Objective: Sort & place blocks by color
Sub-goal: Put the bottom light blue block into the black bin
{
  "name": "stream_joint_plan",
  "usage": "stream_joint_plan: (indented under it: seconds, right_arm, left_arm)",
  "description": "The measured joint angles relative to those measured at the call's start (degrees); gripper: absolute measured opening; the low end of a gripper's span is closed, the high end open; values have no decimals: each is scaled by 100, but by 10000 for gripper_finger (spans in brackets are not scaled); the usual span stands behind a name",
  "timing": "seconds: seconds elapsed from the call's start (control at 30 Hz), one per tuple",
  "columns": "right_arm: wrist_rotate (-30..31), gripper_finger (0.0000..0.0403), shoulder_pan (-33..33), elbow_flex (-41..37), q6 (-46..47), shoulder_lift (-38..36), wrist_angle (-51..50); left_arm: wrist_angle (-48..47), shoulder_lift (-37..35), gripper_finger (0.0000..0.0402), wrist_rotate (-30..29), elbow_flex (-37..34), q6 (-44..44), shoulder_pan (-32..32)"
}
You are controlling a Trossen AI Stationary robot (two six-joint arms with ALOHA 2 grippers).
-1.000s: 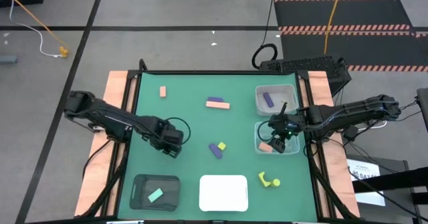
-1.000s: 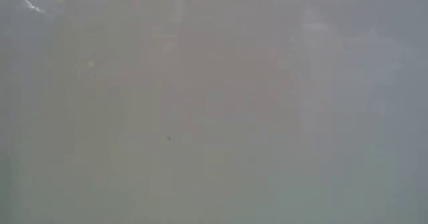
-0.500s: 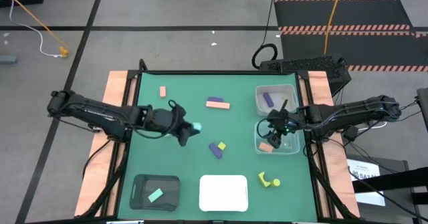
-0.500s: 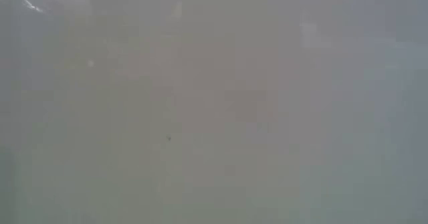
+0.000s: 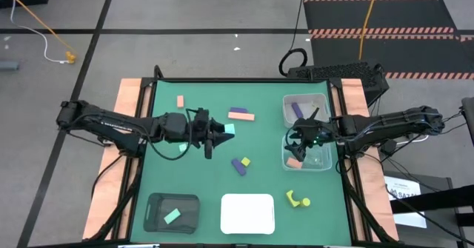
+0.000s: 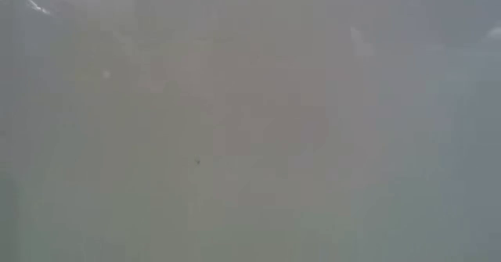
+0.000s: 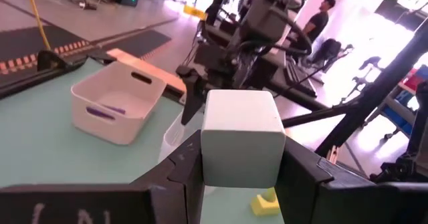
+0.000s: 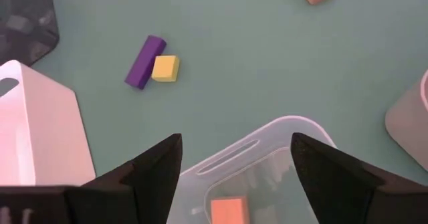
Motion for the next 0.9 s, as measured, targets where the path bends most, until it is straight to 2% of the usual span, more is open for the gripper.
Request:
stream_joint_plan:
  seconds: [0.23,0.33,0.5,0.7,0.9]
  right_arm:
    - [-9,272,2,0,-7,0,-11]
    - [-13,272,2,0,-9,0,-11]
    - [-22,272,2,0,-108,0,-11]
    - [-26,272,2,0,-98,0,-13]
    - [-31,272,2,0,-57,0,-13]
  left_arm:
    - [98,0,133,3,0,-144,-110]
    - [176,0,133,227,0,-355,-217]
    - [-24,0,133,697,0,-1466,-610]
    - [-558,0,133,1273,0,-3337,-1504]
    - [-954,-2,133,2020,3,-4331,-2418]
